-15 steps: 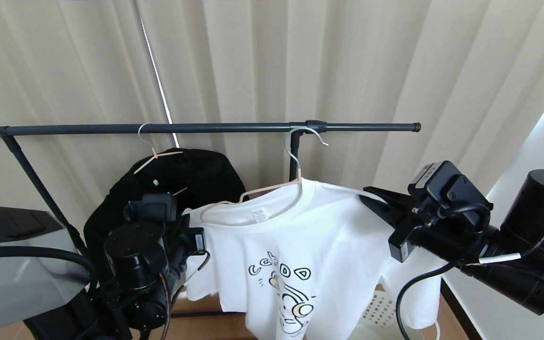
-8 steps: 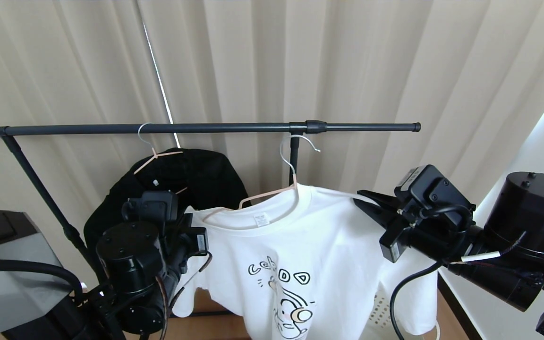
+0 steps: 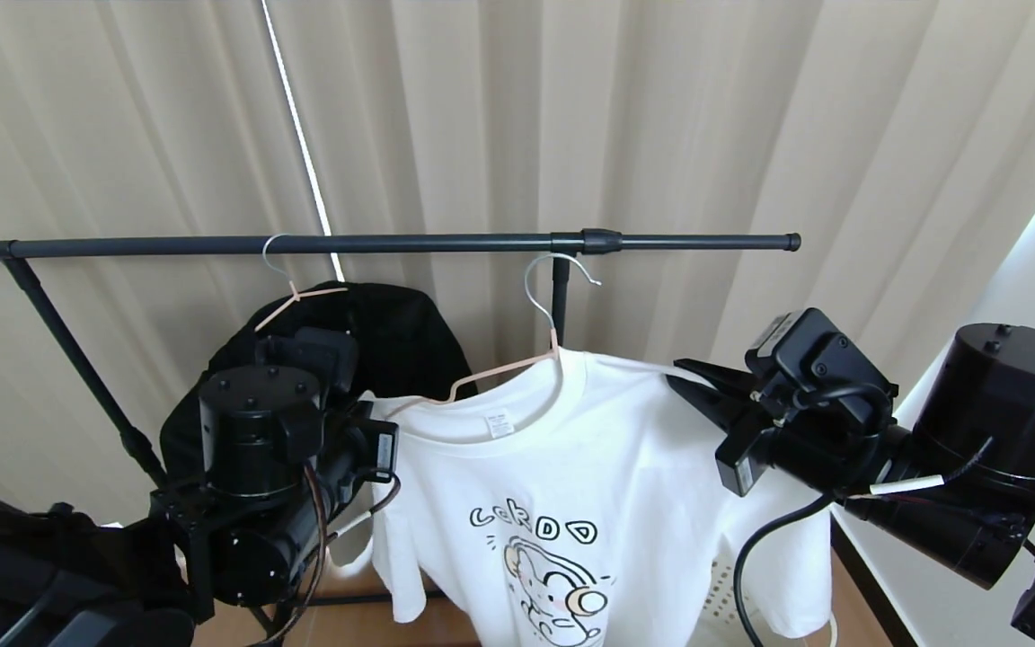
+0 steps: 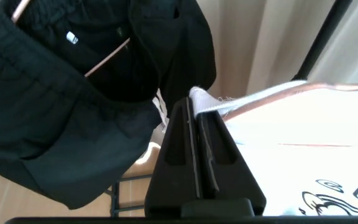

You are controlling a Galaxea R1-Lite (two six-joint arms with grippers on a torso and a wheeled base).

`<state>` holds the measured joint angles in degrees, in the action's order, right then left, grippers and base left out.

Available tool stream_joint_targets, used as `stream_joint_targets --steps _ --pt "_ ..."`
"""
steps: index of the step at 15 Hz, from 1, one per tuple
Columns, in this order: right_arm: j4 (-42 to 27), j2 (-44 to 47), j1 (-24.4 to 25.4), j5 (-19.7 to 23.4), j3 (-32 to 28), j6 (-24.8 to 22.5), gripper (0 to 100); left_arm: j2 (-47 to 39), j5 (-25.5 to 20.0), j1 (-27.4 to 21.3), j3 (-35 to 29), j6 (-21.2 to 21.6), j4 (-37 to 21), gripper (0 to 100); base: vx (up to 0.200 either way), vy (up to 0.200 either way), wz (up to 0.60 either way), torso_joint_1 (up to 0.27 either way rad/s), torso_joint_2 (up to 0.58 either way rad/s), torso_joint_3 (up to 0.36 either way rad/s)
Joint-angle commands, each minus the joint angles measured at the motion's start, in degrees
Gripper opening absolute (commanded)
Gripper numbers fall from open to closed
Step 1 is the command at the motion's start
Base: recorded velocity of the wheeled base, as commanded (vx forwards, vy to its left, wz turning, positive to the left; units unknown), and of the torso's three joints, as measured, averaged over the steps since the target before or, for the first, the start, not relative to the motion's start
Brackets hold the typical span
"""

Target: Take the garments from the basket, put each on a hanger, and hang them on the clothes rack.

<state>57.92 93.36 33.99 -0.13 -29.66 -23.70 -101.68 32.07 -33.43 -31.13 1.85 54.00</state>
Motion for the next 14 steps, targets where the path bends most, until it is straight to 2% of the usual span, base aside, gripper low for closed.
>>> stream_joint_targets --steps 1,4,6,9,12,14 --pt "0.0 -0.3 -0.1 0.0 -0.1 0.8 0 4.3 0.0 0.0 -3.9 0.0 -4.1 0 0.000 0.000 0.00 0.000 0.00 0.000" --pt "0.0 0.6 -0.1 0.0 -1.2 2.4 0 7.6 0.0 -0.3 -8.5 0.0 -14.4 0 0.000 0.000 0.00 0.000 0.00 0.000" --pt "0.0 1.0 -0.1 -0.1 -2.2 4.5 0 8.9 -0.2 -0.5 -11.1 0.0 -20.5 0 0.000 0.000 0.00 0.000 0.00 0.000" --pt "-0.4 1.0 -0.1 -0.3 -4.5 8.8 0 10.0 -1.0 -1.3 -17.3 -0.4 -33.0 0 0.000 0.000 0.00 0.000 0.00 0.000" --pt "0.0 3.2 -0.1 -2.7 -6.2 10.0 0 10.7 -1.0 -3.4 -20.6 -0.4 -38.3 0 0.000 0.000 0.00 0.000 0.00 0.000" --pt "-0.3 3.1 -0.1 -2.4 -6.3 11.7 0 10.5 -1.0 -4.1 -20.8 -0.5 -38.8 0 0.000 0.000 0.00 0.000 0.00 0.000"
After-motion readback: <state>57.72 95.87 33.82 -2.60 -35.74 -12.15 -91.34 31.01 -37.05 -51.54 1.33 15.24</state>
